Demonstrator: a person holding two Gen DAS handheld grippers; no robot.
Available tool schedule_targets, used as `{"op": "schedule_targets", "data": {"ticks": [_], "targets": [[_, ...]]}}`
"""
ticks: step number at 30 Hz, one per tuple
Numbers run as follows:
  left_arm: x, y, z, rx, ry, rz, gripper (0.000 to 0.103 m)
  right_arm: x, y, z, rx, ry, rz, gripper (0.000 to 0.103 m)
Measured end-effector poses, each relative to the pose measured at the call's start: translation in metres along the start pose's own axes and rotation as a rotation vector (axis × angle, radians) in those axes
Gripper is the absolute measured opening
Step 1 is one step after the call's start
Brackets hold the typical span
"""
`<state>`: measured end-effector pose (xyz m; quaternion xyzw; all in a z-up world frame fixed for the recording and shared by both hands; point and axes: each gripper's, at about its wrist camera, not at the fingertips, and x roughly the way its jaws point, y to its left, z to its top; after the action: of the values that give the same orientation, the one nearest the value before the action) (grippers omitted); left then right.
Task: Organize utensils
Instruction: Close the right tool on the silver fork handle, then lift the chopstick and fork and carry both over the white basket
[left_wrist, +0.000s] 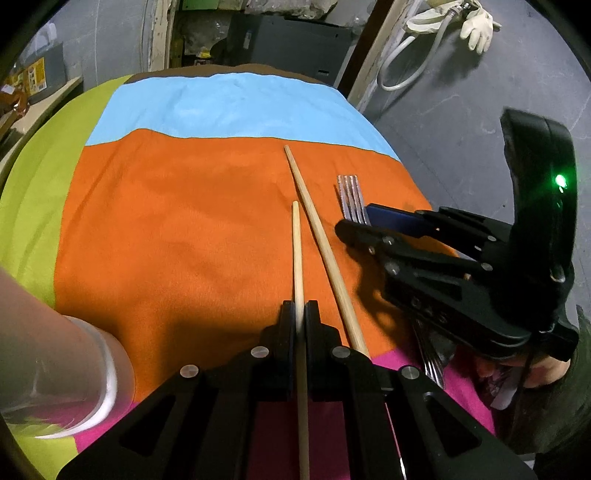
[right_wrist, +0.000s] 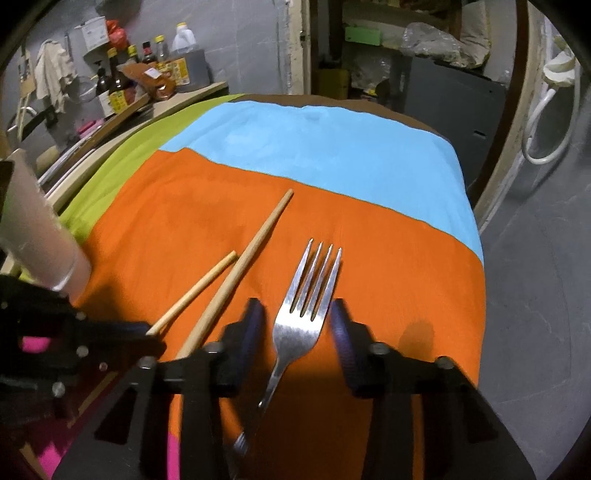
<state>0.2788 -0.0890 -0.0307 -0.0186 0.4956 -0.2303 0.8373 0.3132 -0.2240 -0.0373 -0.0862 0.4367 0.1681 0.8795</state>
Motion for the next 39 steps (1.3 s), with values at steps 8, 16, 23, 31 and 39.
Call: {"op": "schedule_targets", "data": {"ticks": [8, 16, 23, 31, 39], "targets": [[-0.005, -0.005, -0.006, 0.004, -0.042, 0.029, 0.003, -0.001, -0.006, 0.003, 0.109, -0.037, -0.003, 0.022], [-0.033, -0.012, -0.014, 0.011, -0.171, 0.036, 0.003, -0.055, 0.007, -0.012, 0.094, -0.265, -0.018, 0.022], [-0.066, -0.004, -0.020, -0.034, -0.405, -0.012, 0.003, -0.092, 0.033, -0.027, 0.028, -0.484, -0.089, 0.022], [-0.083, 0.001, -0.019, -0.068, -0.550, -0.018, 0.003, -0.106, 0.037, -0.034, 0.042, -0.575, -0.081, 0.022], [-0.099, 0.000, -0.028, -0.034, -0.651, -0.023, 0.003, -0.116, 0.038, -0.036, 0.065, -0.634, -0.074, 0.022]]}}
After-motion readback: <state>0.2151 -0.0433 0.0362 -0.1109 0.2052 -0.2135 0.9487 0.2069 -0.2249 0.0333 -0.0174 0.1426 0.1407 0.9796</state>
